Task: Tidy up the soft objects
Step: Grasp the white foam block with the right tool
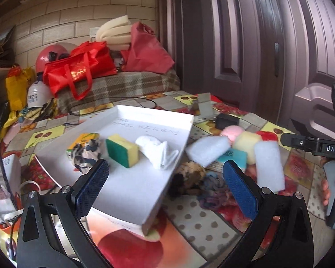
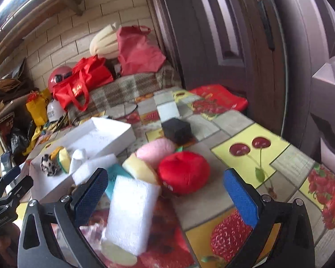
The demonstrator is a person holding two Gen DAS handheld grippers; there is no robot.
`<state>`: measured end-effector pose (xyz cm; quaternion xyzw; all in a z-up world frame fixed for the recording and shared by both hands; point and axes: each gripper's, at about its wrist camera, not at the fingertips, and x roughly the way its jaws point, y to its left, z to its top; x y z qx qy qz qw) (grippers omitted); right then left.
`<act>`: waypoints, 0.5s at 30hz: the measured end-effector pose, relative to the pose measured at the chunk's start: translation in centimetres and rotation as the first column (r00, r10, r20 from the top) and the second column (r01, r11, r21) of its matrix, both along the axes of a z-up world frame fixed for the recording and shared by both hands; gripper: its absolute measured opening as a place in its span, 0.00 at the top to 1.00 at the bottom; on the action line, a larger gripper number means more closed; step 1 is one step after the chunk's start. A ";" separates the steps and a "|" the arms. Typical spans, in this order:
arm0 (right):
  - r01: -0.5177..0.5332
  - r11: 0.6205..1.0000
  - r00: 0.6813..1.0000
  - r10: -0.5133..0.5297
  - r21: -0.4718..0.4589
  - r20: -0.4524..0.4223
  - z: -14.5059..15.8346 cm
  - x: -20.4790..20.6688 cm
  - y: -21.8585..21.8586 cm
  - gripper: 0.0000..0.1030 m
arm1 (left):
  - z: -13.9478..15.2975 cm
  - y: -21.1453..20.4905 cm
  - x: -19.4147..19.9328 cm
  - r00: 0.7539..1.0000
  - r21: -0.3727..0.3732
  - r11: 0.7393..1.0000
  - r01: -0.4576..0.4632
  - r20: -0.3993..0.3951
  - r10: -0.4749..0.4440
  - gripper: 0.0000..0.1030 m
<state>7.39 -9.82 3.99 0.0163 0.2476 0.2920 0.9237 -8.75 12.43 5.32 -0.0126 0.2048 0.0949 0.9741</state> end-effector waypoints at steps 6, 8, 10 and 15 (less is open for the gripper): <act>-0.180 0.967 0.977 0.156 -0.179 -0.142 -2.5 -1.7 3.2 0.00 | -0.7 -2.0 0.7 0.990 -0.019 0.994 0.110 -0.091 -0.111 0.00; -0.202 0.951 0.970 0.160 -0.233 -0.185 -3.3 -1.6 4.7 0.01 | -0.9 -2.5 1.1 0.985 -0.010 0.992 0.124 -0.121 -0.124 0.01; -0.193 0.949 0.970 0.146 -0.251 -0.195 -3.6 -1.2 5.6 0.01 | -1.3 -3.2 1.4 0.977 -0.002 0.989 0.151 -0.154 -0.150 0.28; -0.225 0.941 0.955 0.161 -0.252 -0.251 -4.3 0.5 5.5 0.48 | -2.9 -5.1 3.5 0.941 0.034 0.983 0.179 -0.298 -0.161 0.42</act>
